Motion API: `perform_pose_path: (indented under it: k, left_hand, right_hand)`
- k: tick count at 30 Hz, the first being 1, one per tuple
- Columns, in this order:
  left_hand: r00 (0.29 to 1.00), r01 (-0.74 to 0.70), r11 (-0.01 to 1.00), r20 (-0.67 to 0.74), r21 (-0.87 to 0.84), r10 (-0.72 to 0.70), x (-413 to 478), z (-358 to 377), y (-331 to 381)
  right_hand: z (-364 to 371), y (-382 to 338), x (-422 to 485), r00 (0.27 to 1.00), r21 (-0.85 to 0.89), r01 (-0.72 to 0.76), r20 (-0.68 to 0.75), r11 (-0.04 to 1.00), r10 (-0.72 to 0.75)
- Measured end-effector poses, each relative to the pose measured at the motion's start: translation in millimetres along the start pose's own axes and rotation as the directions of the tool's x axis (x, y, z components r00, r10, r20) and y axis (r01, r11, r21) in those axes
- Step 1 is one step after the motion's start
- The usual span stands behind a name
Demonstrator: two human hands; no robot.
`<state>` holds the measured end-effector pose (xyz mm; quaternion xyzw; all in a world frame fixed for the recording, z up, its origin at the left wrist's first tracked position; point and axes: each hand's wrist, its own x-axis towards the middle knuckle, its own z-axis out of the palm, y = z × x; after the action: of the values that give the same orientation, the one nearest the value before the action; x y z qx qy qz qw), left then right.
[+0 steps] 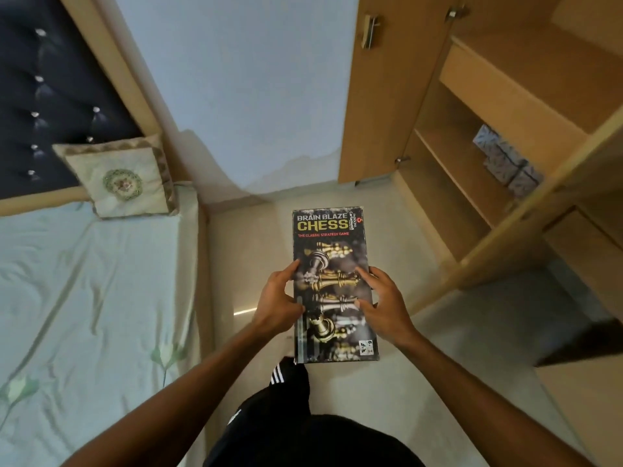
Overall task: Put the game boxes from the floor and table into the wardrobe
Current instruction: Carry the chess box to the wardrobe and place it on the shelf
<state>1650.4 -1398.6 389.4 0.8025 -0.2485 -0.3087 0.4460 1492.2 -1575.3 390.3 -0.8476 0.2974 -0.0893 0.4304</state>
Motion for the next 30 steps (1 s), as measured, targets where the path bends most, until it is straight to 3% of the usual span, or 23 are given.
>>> perform_pose_path:
  k: [10, 23, 30]
  left_hand:
    - [0.982, -0.111, 0.985, 0.169, 0.133, 0.088, 278.1, -53.0, 97.2]
    - [0.911, -0.227, 0.964, 0.38, 0.141, 0.159, 594.8, 17.7, 248.9]
    - [0.796, -0.427, 0.899, 0.51, 0.094, 0.324, 744.1, 92.9, 339.3]
  right_hand:
    - [-51.1, -20.7, 239.3, 0.977, 0.069, -0.114, -0.176, 0.991, 0.124]
    - [-194.0, 39.7, 502.7, 0.892, 0.123, -0.131, -0.419, 0.984, 0.171]
    - [-293.6, 82.6, 609.0, 0.812, 0.106, -0.145, -0.556, 0.984, 0.179]
